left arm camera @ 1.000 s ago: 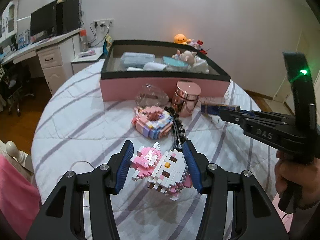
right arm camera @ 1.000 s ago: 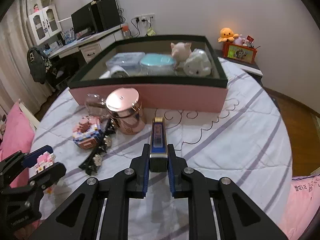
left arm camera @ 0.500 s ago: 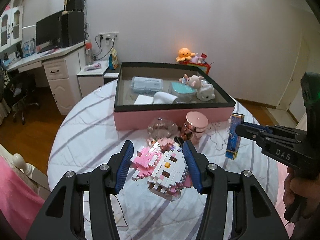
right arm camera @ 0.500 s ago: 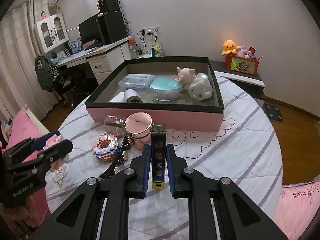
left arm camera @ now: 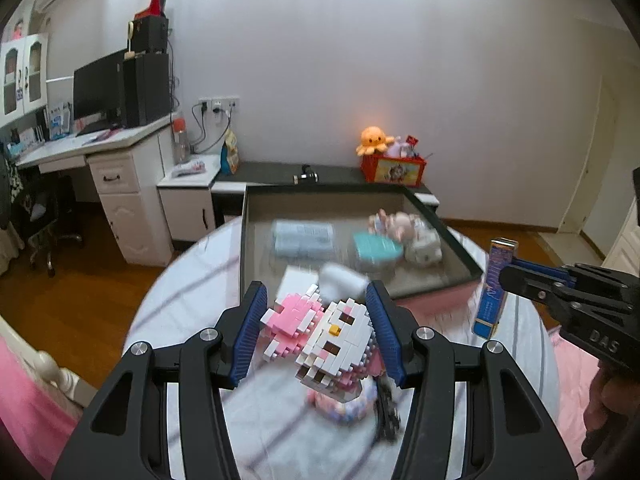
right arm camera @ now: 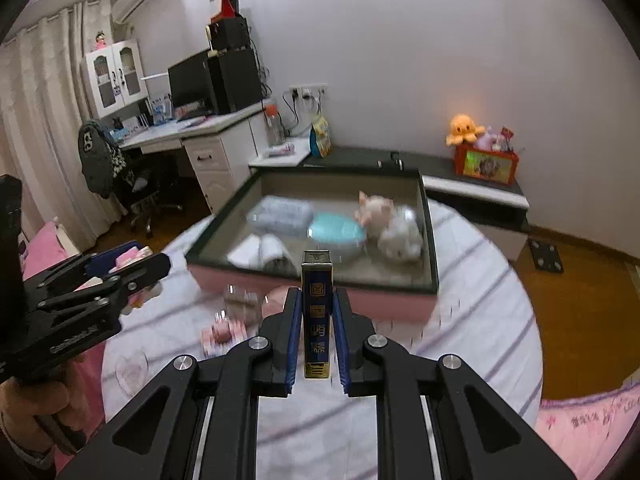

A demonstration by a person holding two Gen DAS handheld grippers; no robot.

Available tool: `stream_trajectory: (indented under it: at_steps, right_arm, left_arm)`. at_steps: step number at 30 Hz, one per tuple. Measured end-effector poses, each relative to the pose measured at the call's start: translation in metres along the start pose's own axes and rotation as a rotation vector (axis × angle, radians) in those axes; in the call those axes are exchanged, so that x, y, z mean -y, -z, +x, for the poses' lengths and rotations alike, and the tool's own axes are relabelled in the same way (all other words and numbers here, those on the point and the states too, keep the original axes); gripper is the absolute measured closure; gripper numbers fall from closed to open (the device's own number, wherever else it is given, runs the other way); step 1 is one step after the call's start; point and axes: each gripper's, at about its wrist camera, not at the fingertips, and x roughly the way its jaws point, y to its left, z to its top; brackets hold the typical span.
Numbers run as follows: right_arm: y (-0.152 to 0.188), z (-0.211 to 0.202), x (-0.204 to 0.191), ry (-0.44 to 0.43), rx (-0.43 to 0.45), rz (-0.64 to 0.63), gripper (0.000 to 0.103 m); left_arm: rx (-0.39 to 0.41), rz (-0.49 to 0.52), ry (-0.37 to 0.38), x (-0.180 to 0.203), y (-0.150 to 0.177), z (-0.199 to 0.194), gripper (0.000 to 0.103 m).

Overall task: Organize rigid objects
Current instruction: 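Lower the block figure into the box with the left tool while the right tool drops the tube, then withdraw both tools from the box back over the remaining items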

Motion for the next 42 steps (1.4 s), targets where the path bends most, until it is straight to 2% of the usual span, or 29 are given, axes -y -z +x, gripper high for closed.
stream_trajectory:
  at_steps: [5,11,18,26,27,29,30,31,32,33,34,36,38,39,42]
  right_arm:
    - [-0.035,0.009,0.002,-0.003,0.044,-0.013,0.088]
    - [-0.066,0.041,0.014,-0.003,0.041,0.0,0.088]
    - [-0.07,0.09,0.032,0.006,-0.032,0.019,0.088]
    - [-0.062,0.125,0.045,0.015,-0.097,0.045,0.087]
    - [-0.062,0.126,0.048,0.021,-0.095,0.056,0.087]
    - [-0.061,0.127,0.052,0.021,-0.093,0.07,0.086]
    - [-0.06,0.126,0.053,0.017,-0.086,0.079,0.081]
    - [-0.059,0.125,0.054,0.018,-0.08,0.084,0.062]
    - [-0.059,0.122,0.055,0.021,-0.07,0.088,0.05]
    - [-0.059,0.12,0.056,0.023,-0.061,0.091,0.026]
    - [-0.06,0.118,0.056,0.028,-0.048,0.096,0.016]
    - [-0.06,0.115,0.057,0.035,-0.047,0.107,0.014]
    - [-0.057,0.112,0.057,0.058,-0.056,0.115,0.002]
    - [-0.057,0.11,0.056,0.061,-0.051,0.114,0.0]
    - [-0.053,0.102,0.054,0.068,-0.043,0.131,0.0]
  left_arm:
    - [0.021,-0.005,-0.003,-0.004,-0.033,0.025,0.05]
    - [-0.002,-0.006,-0.009,-0.006,-0.058,0.068,0.05]
    - [-0.07,-0.007,-0.006,-0.003,-0.065,0.124,0.05]
    - [-0.138,-0.002,-0.014,-0.001,-0.06,0.16,0.048]
    - [-0.143,-0.006,-0.026,-0.003,-0.061,0.163,0.044]
    - [-0.144,-0.025,-0.04,-0.006,-0.061,0.165,0.013]
    - [-0.132,-0.033,-0.045,-0.007,-0.06,0.163,0.008]
    - [-0.115,-0.037,-0.05,-0.008,-0.059,0.159,0.004]
    - [-0.1,-0.038,-0.054,-0.008,-0.059,0.155,0.002]
    - [-0.089,-0.04,-0.059,-0.008,-0.059,0.152,0.002]
    - [-0.079,-0.044,-0.065,-0.01,-0.059,0.147,0.0]
    - [-0.063,-0.054,-0.069,-0.012,-0.058,0.139,0.0]
    - [-0.05,-0.062,-0.075,-0.015,-0.057,0.13,0.0]
    - [-0.043,-0.066,-0.076,-0.015,-0.056,0.125,0.0]
    - [-0.021,-0.067,-0.082,-0.017,-0.054,0.109,0.0]
